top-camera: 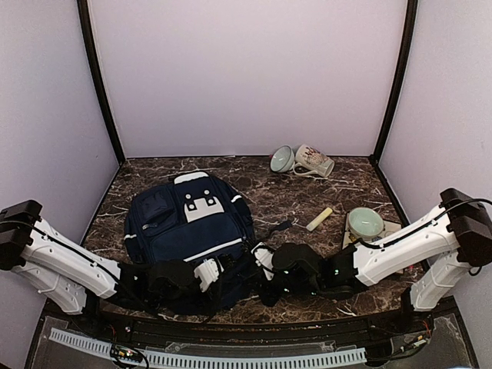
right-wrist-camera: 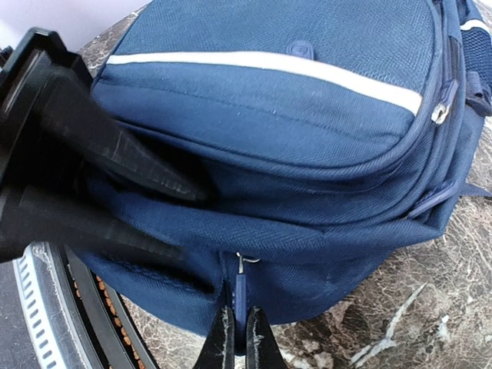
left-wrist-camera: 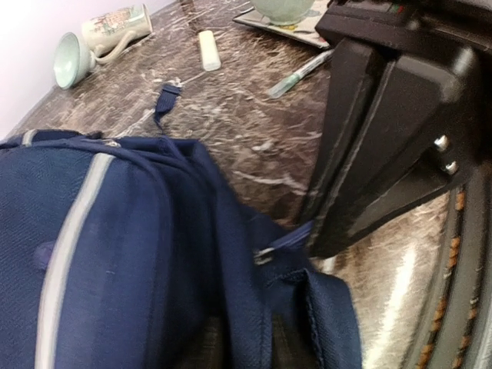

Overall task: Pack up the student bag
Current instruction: Hold the largest pocket of the student bag, then zip the student bag into the largest pocket of the bag.

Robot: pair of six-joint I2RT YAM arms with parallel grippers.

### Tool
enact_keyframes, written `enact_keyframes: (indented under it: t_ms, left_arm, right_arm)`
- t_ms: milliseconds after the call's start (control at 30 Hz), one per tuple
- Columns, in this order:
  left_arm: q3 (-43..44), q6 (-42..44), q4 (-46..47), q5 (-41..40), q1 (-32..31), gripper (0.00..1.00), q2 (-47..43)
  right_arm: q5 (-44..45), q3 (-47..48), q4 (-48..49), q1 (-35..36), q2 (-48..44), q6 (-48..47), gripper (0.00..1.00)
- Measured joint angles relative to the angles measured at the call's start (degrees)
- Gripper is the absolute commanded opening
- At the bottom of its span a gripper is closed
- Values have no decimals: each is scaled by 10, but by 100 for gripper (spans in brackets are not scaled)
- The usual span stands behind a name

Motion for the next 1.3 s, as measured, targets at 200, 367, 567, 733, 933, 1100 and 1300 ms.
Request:
enact_keyframes:
  t_ms: [200, 367, 567, 733, 933, 1100, 1300]
  left_arm:
    - [0, 6, 0, -10, 3, 0, 3]
    - [-1, 5, -9, -9, 3, 0, -13]
    - [-12, 1, -18, -7, 4, 0, -50]
    - [-24, -2, -24, -1, 4, 0, -78]
    - [-31, -4, -33, 5, 4, 0, -98]
    - [-37, -6, -39, 16, 4, 0, -101]
    - [-38, -7, -42, 22, 6, 0, -108]
  right_arm:
    - [10, -6, 2, 0, -6, 0, 0]
    - [12, -12, 8, -11, -8, 2, 0]
    - [-3, -24, 33, -38, -8, 3, 0]
    - [-9, -30, 39, -73, -7, 3, 0]
    - [-20, -29, 57, -105, 12, 3, 0]
    - [-23, -28, 62, -127, 34, 2, 0]
    - [-31, -27, 68, -143, 38, 2, 0]
